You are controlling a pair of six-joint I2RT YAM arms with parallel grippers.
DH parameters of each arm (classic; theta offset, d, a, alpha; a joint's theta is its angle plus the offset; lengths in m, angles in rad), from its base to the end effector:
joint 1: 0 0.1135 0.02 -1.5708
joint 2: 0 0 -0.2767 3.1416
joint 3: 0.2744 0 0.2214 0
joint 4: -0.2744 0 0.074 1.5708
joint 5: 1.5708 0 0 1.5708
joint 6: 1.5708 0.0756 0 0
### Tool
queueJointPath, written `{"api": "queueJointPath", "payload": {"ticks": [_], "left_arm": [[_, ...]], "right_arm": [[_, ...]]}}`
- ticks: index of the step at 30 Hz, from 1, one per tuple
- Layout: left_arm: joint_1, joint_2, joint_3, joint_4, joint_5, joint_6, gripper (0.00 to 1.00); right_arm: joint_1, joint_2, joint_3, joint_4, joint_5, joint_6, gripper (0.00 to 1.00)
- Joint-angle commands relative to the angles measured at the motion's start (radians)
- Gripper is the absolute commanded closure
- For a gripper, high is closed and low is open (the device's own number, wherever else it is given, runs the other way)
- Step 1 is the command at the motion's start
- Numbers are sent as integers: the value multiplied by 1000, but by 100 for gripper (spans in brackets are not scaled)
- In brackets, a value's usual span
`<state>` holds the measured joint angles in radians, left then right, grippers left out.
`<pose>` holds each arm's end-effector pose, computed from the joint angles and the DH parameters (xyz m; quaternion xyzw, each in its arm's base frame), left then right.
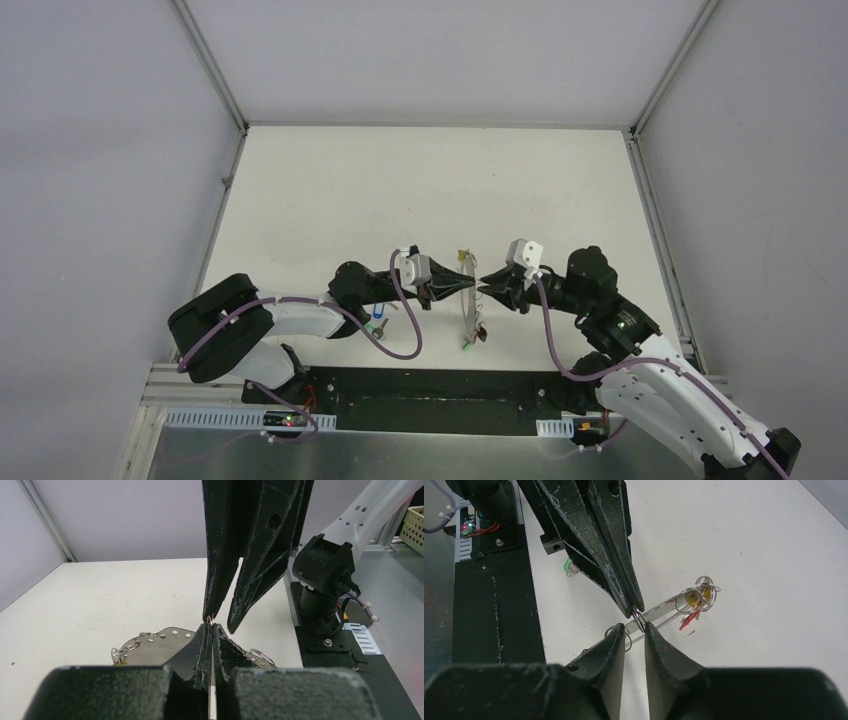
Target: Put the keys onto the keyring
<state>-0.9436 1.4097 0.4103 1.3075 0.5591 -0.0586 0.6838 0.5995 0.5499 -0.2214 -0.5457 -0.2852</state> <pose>0.1277 -0.2445 0.2817 0.4442 0.4173 -0.5156 0.6023 0.0845 0.1195 0.2819 -0.5014 0.6025 0.3257 0.5287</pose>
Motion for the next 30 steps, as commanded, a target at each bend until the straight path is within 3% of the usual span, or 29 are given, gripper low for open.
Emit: {"api": "queueJointPath", "payload": {"ticks": [1,7,12,18,19,21,24,30], "left_arm": [[-10,-45,9,92,17,20,100],[-9,-45,12,92,21,19,100],[-10,-45,10,91,23,18,100],[-10,-69,-2,61,7,33,100],[-10,-80,-6,45,-1,43,98],[-9,-113,-16,0,-30,49,80],[-10,-187,-11,-178,-66,99,61],[-10,-320,114,-717,-76,236,55]], "right_arm": [[-1,33,60,35,-61,18,79],[-3,69,82,34,-72,15,84],[-6,77,93,23,-82,10,100],[-7,83,126,-57,-33,6,100],[-8,92,146,-89,-22,1,100],[-9,126,198,-174,-12,-20,100],[-8,210,294,-336,-2,-68,100],[-8,388,507,-618,42,-118,100]]}}
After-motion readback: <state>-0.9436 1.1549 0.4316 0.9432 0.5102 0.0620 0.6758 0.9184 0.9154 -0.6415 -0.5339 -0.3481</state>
